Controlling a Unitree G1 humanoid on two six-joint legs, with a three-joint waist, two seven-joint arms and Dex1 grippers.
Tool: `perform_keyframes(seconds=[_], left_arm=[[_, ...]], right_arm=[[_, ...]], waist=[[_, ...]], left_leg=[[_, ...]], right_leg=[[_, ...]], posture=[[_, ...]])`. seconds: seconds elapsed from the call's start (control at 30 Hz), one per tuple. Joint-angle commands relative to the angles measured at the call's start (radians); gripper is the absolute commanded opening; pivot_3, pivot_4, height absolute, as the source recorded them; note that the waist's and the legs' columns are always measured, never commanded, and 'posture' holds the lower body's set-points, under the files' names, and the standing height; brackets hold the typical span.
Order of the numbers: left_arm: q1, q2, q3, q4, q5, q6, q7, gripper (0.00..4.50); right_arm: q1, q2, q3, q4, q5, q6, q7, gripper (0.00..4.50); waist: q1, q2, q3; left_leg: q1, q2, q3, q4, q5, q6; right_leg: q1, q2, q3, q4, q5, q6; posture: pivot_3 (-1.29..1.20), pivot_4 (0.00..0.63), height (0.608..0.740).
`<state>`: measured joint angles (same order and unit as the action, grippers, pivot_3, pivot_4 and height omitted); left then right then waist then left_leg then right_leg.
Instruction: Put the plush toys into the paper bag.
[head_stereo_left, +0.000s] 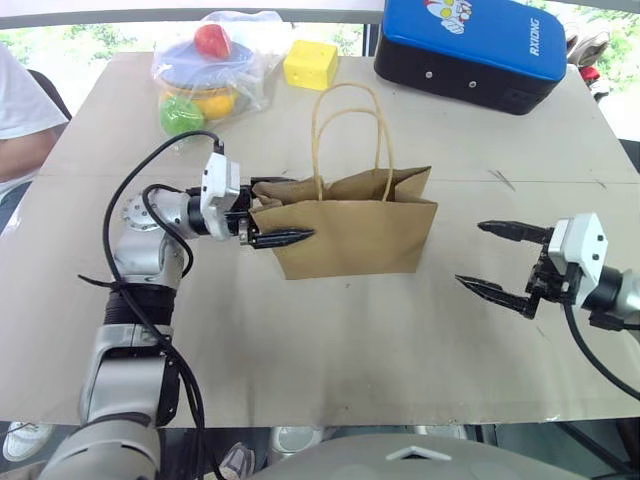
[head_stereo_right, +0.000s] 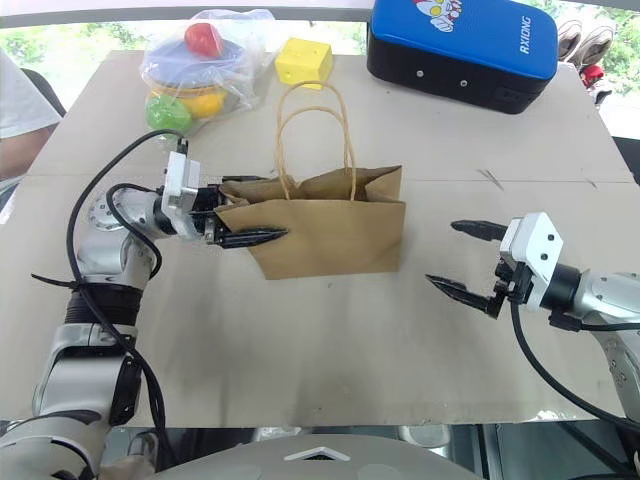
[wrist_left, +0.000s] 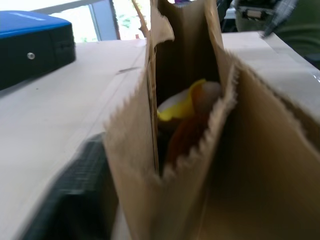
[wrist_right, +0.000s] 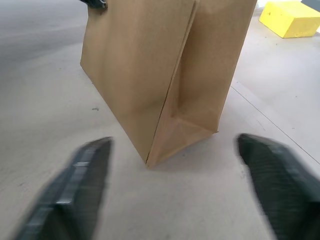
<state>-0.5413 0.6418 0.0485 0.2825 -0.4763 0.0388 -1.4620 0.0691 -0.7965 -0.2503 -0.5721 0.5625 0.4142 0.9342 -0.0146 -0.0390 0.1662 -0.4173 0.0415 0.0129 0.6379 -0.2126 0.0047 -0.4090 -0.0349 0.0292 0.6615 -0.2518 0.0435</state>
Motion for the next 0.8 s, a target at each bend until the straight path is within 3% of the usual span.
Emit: perform_keyframes(seconds=[0.03, 0.27, 0.47, 0.63, 0.8], left_arm=[[0.047, 0.034, 0.074, -0.107, -0.039, 0.073, 0.088, 4.44], [0.341, 0.130, 0.259, -0.411, -0.141, 0.329, 0.288, 4.44], [0.665, 0.111, 0.434, -0.665, -0.268, 0.506, 0.439, 4.44], [0.940, 0.031, 0.520, -0.726, -0.235, 0.461, 0.472, 4.44], [1.007, 0.012, 0.533, -0.719, -0.217, 0.416, 0.474, 4.44]], right_arm=[[-0.014, -0.027, -0.021, -0.005, 0.015, -0.008, 0.023, 4.50], [0.033, -0.038, -0.099, 0.046, 0.030, -0.044, 0.075, 4.50], [0.167, -0.024, -0.212, 0.083, 0.030, -0.111, 0.140, 4.50], [0.302, 0.006, -0.280, 0.145, -0.021, -0.212, 0.192, 4.50], [0.352, 0.039, -0.277, 0.192, -0.056, -0.286, 0.189, 4.50]], waist=[[-0.002, 0.000, 0.000], [-0.001, 0.000, 0.000], [0.006, 0.000, 0.000], [0.004, 0.000, -0.001], [0.006, 0.001, -0.003]], left_leg=[[0.000, 0.000, 0.000, 0.000, 0.000, 0.000], [0.001, 0.001, 0.001, 0.000, 0.000, 0.000], [0.001, 0.005, 0.001, -0.001, 0.000, 0.000], [0.004, 0.005, 0.002, 0.000, 0.000, 0.000], [0.004, 0.002, 0.002, 0.001, 0.000, 0.000]], right_leg=[[0.000, 0.000, 0.000, 0.000, 0.000, 0.000], [0.000, -0.001, 0.001, 0.000, 0.000, 0.000], [0.001, -0.002, 0.000, -0.001, 0.000, 0.000], [0.002, -0.002, 0.001, -0.001, -0.004, -0.002], [0.002, -0.002, 0.001, -0.001, -0.005, -0.001]], posture=[[0.00, 0.150, 0.740], [0.00, 0.150, 0.740], [0.00, 0.150, 0.740], [0.00, 0.150, 0.740], [0.00, 0.150, 0.740]])
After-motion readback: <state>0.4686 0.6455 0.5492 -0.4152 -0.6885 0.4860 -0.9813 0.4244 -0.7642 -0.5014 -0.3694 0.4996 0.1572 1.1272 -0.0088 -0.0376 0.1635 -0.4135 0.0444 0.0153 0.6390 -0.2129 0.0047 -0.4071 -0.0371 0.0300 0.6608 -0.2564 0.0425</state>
